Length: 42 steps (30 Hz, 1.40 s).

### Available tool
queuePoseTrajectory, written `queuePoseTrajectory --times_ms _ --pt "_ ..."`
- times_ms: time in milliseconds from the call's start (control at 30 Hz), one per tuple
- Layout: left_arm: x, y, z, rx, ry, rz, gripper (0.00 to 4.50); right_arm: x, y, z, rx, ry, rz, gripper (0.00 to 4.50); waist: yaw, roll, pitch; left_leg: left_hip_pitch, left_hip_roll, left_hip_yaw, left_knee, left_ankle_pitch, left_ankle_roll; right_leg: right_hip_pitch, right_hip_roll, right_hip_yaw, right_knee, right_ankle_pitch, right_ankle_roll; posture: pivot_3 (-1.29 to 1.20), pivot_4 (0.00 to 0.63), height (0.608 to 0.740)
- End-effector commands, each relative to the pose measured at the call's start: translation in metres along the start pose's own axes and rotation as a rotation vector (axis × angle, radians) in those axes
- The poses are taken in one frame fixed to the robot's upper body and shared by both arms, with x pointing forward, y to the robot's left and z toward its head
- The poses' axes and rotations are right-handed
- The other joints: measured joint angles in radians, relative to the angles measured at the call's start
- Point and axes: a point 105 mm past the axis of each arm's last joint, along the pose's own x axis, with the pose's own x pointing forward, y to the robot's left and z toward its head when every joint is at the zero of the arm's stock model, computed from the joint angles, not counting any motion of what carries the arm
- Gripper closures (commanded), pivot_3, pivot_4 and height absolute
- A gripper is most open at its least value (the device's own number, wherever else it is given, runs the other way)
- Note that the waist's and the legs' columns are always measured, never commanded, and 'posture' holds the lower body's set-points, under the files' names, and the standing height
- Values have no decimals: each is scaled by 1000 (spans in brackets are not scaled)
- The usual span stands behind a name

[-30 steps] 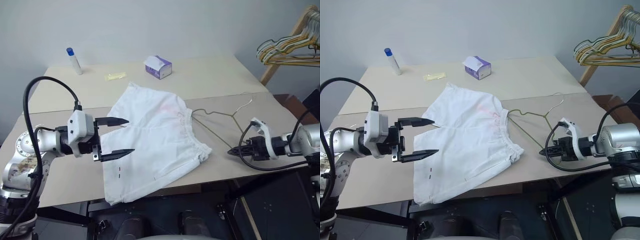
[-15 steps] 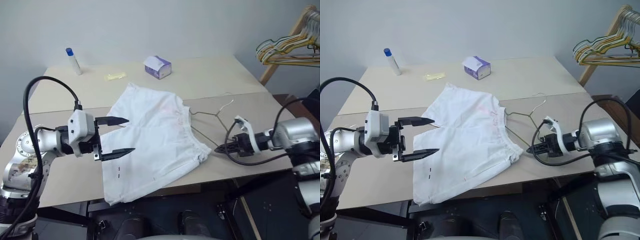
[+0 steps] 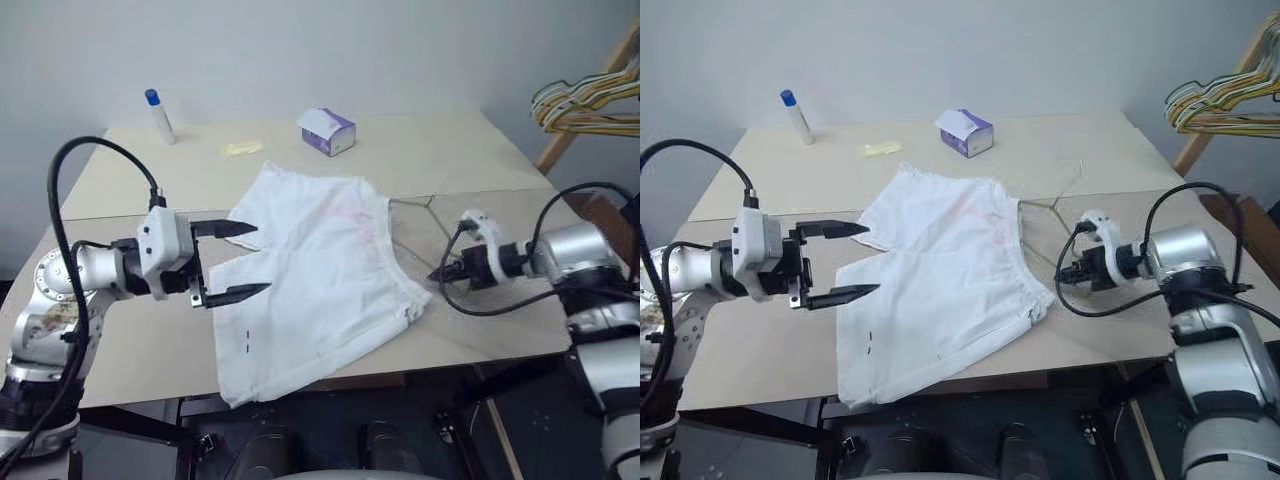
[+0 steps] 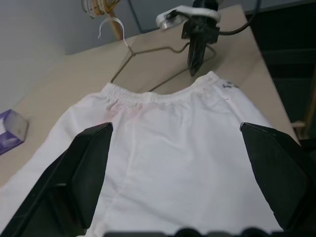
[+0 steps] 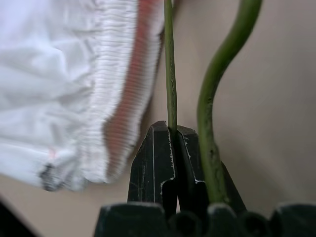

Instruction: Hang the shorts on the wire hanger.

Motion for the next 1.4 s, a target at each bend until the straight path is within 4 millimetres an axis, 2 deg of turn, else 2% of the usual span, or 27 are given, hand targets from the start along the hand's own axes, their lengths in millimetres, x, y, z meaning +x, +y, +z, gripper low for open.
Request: queuePoseTrajectory --times_ms 33,133,200,267,367,500,567,633,733,1067,1100,1167,1267,1400 --pt "10 28 9 115 -13 84 20 -26 13 53 -360 -162 -177 4500 0 0 0 -2 0 0 0 1 -1 -2 0 -1 1 0 0 54 0 740" --pt "18 59 17 208 -31 139 20 -36 38 76 -583 -211 -237 4500 -6 0 0 -6 -2 1 1 3 -5 -7 2 -2 3 2 -3 0 0 740" --pt "24 74 26 265 -46 146 20 -38 52 81 -671 -202 -248 4500 -16 0 0 -6 -1 3 2 4 -6 -7 3 -2 4 3 -4 -17 0 740" --pt "34 83 34 337 -57 104 20 -38 66 84 -769 -182 -248 4500 -26 0 -1 -8 -1 3 3 4 -6 -7 3 -6 4 3 -5 -39 0 740" --pt "45 87 35 410 -49 22 20 -38 83 83 -832 -166 -208 4500 -44 0 -1 -8 -1 3 5 4 -5 -7 3 -6 4 3 -5 -61 0 740" --pt "56 85 20 495 49 -126 20 -41 101 83 -881 -166 -143 4500 -72 0 -1 -10 -1 3 10 2 -3 -7 3 -6 5 3 -4 -74 0 740" --pt "60 85 -3 519 207 -205 20 -44 105 87 -898 -175 -127 4500 -86 0 -1 -10 -1 3 11 2 -2 -7 3 -6 6 3 -4 -83 0 740" --pt "62 86 -15 534 278 -230 20 -46 107 89 -906 -177 -122 4500 -95 0 -1 -10 -1 3 11 2 -1 -7 3 -6 6 3 -4 -83 0 740" --pt "69 86 -19 500 281 -237 603 -48 108 91 -904 -182 -111 4500 -106 0 -1 -10 0 2 11 1 -1 -7 3 -6 7 3 -4 -96 0 740" --pt "70 85 -20 430 229 -219 3863 -51 109 91 -880 -213 -79 4500 -111 0 -1 -12 0 -2 12 1 0 -9 2 -5 8 3 -4 -109 0 740" --pt "69 85 -20 417 221 -210 4180 -51 106 91 -862 -221 -92 4219 -111 0 -1 -12 0 -2 12 1 0 -9 2 -5 8 3 -4 -107 0 740" --pt "66 83 -22 385 215 -210 4198 -51 101 91 -845 -225 -102 3703 -111 0 -2 -12 0 -2 12 1 0 -9 2 -5 8 3 -4 -107 0 740" --pt "59 83 -25 344 212 -191 4198 -55 97 89 -831 -228 -116 2684 -112 0 -2 -12 0 -2 12 1 0 -9 2 -5 9 3 -4 -104 0 740" --pt "46 81 -30 274 219 -163 4198 -68 91 87 -799 -245 -141 1301 -111 0 -2 -12 1 -3 12 1 0 -9 2 -5 9 3 -4 -93 0 740"
